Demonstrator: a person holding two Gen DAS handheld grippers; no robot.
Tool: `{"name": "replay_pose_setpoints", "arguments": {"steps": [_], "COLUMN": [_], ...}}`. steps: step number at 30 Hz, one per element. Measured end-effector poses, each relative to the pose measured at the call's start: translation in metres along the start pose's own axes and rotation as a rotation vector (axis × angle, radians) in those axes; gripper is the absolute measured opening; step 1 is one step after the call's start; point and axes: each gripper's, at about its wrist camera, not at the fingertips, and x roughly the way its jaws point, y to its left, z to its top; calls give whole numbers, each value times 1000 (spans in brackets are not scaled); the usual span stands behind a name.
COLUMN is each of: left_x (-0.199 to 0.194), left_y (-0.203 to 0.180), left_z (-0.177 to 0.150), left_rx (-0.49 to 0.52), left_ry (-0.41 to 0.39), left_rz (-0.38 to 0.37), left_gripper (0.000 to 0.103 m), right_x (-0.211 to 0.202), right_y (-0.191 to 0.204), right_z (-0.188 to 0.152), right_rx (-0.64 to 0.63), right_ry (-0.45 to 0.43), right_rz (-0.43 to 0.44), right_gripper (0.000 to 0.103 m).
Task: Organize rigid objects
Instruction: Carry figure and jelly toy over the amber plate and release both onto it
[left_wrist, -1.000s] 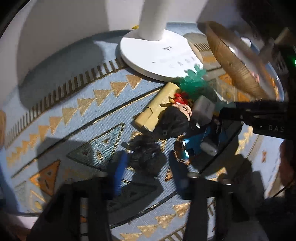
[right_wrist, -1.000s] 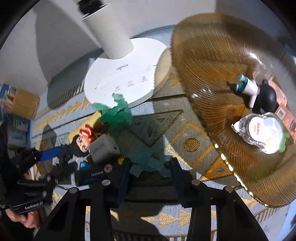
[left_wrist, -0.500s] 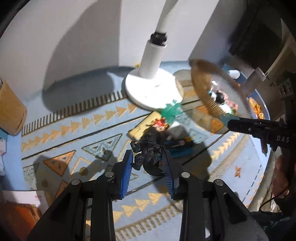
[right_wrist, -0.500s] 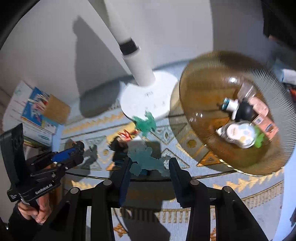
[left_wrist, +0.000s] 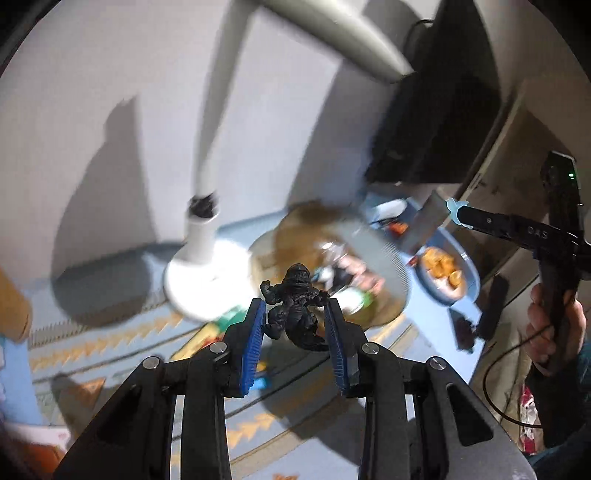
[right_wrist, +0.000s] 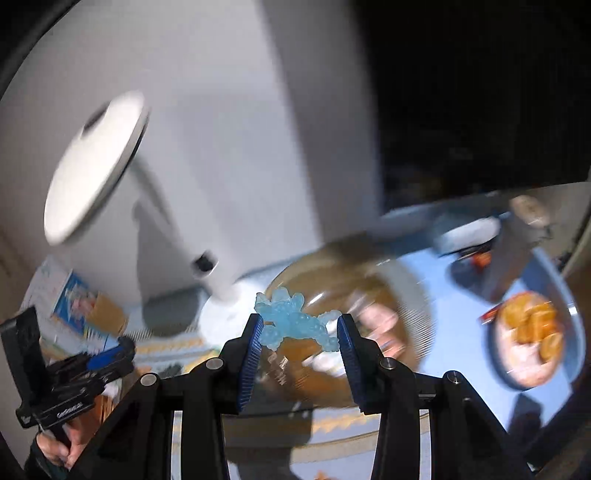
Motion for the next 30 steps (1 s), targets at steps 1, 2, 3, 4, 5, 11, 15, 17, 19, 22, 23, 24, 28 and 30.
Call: {"name": "replay_pose_setpoints", "arguments": {"steps": [1, 2, 3, 4, 5, 11, 15, 17, 19, 22, 23, 24, 28, 30], "left_x": [3, 8, 12, 19, 25, 57, 79, 89, 98, 110, 113, 117, 134, 144], "left_y": [-7, -17, -23, -31, -38, -68, -76, -76, -75, -74, -73, -71, -64, -61], "left_z": [3, 7, 9, 12, 13, 13, 11, 11, 11, 12, 12, 13, 16, 17], "left_rx": [10, 24, 29, 35, 40, 47, 40, 28, 10, -1, -4, -11, -26, -34], "left_ry": [-4, -5, -4, -1, 3, 54, 93, 110, 127, 146, 152, 159, 187, 209], "left_rz": [-4, -11, -16, -22, -27, -34, -25, -19, -14, -2, 0, 3, 19, 13], "left_gripper": [29, 29, 29, 29, 29, 29, 29, 29, 29, 29, 29, 29, 29, 29], "right_x": [-8, -12, -14, -14, -13, 3, 17, 24, 31, 45, 51, 56, 80, 93], "right_y": [-12, -21, -28, -38, -46, -79, -91, -97, -103, -114, -117, -119, -127, -130], "right_z": [4, 6, 8, 8, 7, 0, -3, -3, -1, 1, 2, 2, 5, 6], "right_rx": [10, 15, 21, 34, 45, 76, 81, 80, 86, 98, 102, 106, 109, 112], "right_ry": [-14, -19, -19, -12, -3, 70, 102, 113, 126, 154, 165, 174, 222, 245], "right_rz": [-18, -30, -43, -52, -49, -28, -8, -7, -3, 2, 6, 9, 6, 10], "right_gripper": [40, 40, 40, 40, 40, 40, 40, 40, 40, 40, 40, 40, 40, 40]}}
